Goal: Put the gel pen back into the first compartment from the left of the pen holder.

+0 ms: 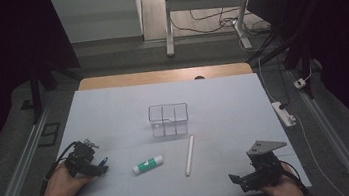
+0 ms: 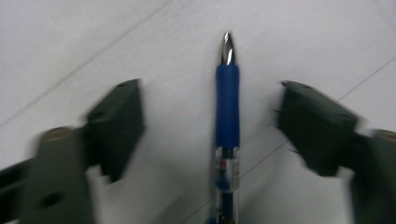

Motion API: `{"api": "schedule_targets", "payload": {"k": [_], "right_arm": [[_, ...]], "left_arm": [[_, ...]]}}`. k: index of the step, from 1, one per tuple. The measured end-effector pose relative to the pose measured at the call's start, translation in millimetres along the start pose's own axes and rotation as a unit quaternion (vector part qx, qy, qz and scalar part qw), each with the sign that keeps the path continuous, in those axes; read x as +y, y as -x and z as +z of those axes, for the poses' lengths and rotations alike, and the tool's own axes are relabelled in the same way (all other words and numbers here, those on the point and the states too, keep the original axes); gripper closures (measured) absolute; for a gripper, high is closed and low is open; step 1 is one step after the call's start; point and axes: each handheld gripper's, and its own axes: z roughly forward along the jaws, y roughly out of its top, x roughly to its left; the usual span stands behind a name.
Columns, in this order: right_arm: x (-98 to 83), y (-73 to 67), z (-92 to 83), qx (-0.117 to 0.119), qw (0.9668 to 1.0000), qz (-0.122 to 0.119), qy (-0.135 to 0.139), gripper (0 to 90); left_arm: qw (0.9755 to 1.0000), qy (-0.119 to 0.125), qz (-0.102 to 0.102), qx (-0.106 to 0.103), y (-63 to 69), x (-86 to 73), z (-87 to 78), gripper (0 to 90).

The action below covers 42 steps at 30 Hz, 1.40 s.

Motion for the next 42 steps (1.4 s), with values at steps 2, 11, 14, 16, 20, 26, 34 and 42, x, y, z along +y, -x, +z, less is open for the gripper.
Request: {"api": "schedule_targets", "payload": {"k": [2, 11, 14, 16, 20, 26, 34, 42], "right_arm": [[0.0, 0.2, 0.1, 0.000, 1.0000, -0.001, 0.001, 0.0], [-0.1, 0.2, 0.1, 0.000, 1.0000, 0.000, 0.001, 0.0], [-0.2, 0.2, -0.1, 0.001, 1.0000, 0.001, 0.000, 0.0], [-0.2, 0.0, -0.3, 0.000, 1.0000, 0.002, 0.000, 0.0], [-0.3, 0.2, -0.3, 0.001, 1.0000, 0.002, 0.001, 0.0], [-0.3, 0.4, -0.3, 0.001, 1.0000, 0.001, 0.001, 0.0], [-0.4, 0.6, -0.7, 0.002, 1.0000, 0.002, 0.003, 0.0], [-0.4, 0.6, -0.7, 0.003, 1.0000, 0.000, 0.004, 0.0]], "left_arm": [[1.0000, 0.002, 0.007, -0.002, 2.4, 0.8, -1.4, 42.0], [0.9998, -0.014, 0.012, 0.003, 8.7, 4.9, -4.0, 79.5], [0.9999, -0.014, 0.007, -0.002, 7.2, 4.9, -4.3, 79.9], [0.9999, -0.013, 0.002, -0.008, 5.5, 4.7, -4.6, 80.0], [0.9996, 0.013, -0.001, -0.024, 1.9, 3.5, -9.6, 80.1], [0.9977, 0.062, -0.006, -0.026, 5.1, 7.5, -24.3, 80.1], [0.9871, 0.153, -0.005, -0.046, 10.6, 22.3, -53.9, 80.1], [0.9770, 0.203, 0.013, -0.064, 20.4, 40.1, -70.6, 80.1]]}}
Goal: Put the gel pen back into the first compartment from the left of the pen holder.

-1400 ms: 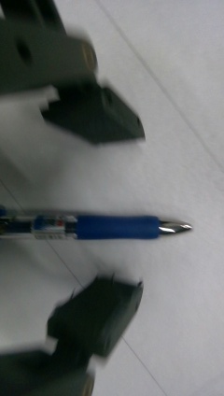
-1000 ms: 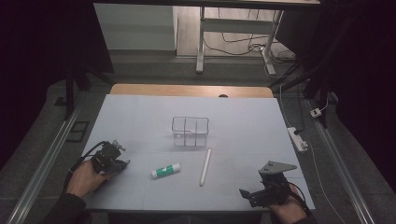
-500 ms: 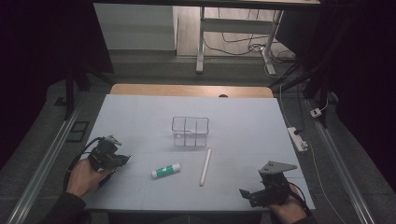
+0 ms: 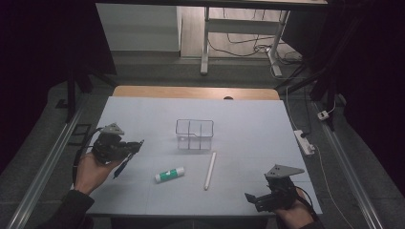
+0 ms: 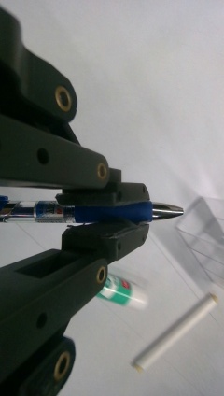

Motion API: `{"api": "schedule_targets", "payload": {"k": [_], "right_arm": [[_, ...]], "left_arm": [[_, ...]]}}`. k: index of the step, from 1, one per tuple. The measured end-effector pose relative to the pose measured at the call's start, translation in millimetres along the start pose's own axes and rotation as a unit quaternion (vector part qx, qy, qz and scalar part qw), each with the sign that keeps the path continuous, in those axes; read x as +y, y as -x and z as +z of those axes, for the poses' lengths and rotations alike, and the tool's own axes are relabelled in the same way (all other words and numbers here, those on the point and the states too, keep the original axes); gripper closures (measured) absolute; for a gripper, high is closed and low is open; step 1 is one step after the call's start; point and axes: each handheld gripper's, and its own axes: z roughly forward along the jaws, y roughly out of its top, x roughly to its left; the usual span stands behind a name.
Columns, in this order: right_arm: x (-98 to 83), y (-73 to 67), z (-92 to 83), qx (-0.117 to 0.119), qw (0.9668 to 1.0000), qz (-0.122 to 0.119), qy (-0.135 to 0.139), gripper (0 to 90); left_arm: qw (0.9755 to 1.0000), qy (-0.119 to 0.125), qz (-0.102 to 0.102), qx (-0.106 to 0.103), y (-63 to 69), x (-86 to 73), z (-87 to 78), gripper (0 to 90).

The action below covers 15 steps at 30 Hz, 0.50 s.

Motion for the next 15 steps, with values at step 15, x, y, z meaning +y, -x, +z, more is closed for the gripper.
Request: {"api": "schedule_targets", "payload": {"k": [15], "right_arm": [[0.1, 0.1, 0.1, 0.001, 1.0000, 0.000, 0.001, 0.0]], "left_arm": [[0.9979, 0.046, 0.040, -0.023, 19.8, 58.7, 3.3, 80.0]]}}
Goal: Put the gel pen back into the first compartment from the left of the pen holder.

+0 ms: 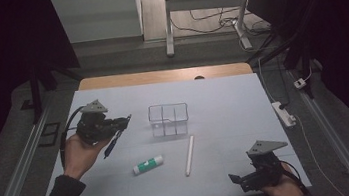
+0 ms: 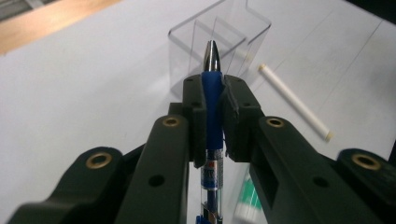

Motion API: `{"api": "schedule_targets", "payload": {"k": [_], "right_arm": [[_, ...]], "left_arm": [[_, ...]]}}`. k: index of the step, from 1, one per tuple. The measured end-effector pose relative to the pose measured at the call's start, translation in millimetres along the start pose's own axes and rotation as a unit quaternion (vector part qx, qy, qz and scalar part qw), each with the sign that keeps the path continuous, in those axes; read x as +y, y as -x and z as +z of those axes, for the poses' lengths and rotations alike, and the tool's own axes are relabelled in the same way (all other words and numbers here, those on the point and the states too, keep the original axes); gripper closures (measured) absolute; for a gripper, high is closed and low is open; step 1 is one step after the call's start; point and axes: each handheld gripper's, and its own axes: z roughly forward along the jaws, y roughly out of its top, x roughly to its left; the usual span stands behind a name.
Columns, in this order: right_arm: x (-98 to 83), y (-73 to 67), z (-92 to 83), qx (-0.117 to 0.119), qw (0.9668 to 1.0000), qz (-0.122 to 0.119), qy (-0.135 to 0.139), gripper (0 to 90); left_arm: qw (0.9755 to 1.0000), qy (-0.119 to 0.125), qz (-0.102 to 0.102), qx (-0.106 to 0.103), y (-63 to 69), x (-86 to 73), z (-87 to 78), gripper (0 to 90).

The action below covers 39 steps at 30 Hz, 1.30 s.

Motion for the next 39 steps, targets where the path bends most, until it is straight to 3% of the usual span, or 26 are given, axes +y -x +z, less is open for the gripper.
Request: {"api": "schedule_targets", "payload": {"k": [8, 30, 39], "right_arm": [[-0.2, 0.1, -0.1, 0.001, 1.0000, 0.000, 0.001, 0.0], [-0.7, 1.5, -0.7, 0.006, 1.0000, 0.003, 0.003, 0.0], [-0.8, 1.6, -0.5, 0.010, 0.9999, 0.003, 0.002, 0.0]], "left_arm": [[0.9998, 0.016, 0.011, -0.009, 2.0, 26.0, 16.2, 80.0], [0.9964, 0.078, 0.002, -0.034, -4.9, 75.8, 61.0, 80.0], [0.9954, 0.090, 0.020, -0.029, -1.1, 93.3, 77.1, 80.0]]}}
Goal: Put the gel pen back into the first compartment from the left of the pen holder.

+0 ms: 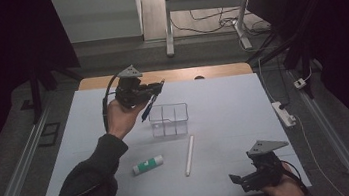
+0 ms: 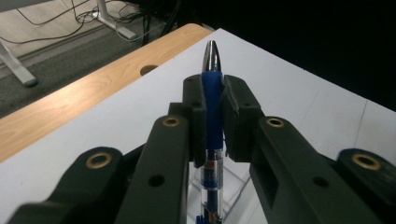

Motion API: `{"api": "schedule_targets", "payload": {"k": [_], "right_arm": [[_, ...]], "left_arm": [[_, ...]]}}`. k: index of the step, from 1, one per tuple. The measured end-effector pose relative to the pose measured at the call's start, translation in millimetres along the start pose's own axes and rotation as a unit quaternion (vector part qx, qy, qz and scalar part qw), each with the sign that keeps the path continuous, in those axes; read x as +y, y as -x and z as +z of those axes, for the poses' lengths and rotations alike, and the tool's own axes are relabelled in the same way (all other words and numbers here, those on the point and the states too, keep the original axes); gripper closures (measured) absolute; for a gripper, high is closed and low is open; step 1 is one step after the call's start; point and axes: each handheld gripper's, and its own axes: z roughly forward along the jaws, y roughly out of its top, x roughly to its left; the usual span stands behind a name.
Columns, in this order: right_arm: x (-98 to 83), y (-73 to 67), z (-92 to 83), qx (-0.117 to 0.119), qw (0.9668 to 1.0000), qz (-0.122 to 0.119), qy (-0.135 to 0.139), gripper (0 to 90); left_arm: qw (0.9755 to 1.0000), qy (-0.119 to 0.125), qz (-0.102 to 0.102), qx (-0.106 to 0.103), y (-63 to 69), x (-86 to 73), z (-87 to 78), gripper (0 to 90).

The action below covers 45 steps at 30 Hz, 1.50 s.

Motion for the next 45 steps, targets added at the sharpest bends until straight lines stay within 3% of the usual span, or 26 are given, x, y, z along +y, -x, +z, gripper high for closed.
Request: {"api": "schedule_targets", "payload": {"k": [11, 20, 27, 31, 38, 45], "right_arm": [[-0.3, 0.0, -0.5, 0.005, 1.0000, 0.000, -0.001, 0.0], [-0.5, -0.1, -0.7, 0.007, 1.0000, -0.002, -0.001, 0.0], [-0.6, -0.1, -0.6, 0.007, 1.0000, -0.004, 0.000, 0.0], [-0.7, -0.1, -0.6, 0.007, 1.0000, -0.005, -0.001, 0.0], [-0.4, -0.6, -0.4, 0.006, 1.0000, -0.005, -0.003, 0.0], [-0.4, -0.6, -0.4, 0.006, 1.0000, -0.006, -0.004, 0.0]], "left_arm": [[0.9996, 0.011, 0.024, 0.004, 2.6, 6.2, 26.3, 79.9], [0.9992, 0.015, 0.037, 0.010, -1.0, -7.3, 41.6, 79.9], [0.9992, 0.017, 0.034, 0.007, -4.0, -20.4, 47.1, 79.9], [0.9992, 0.009, 0.036, 0.013, -4.6, -27.1, 47.2, 79.9], [0.9997, 0.001, 0.023, 0.010, -8.3, -38.6, 45.5, 79.7], [0.9986, -0.036, 0.027, 0.028, -10.8, -51.5, 47.8, 77.2]]}}
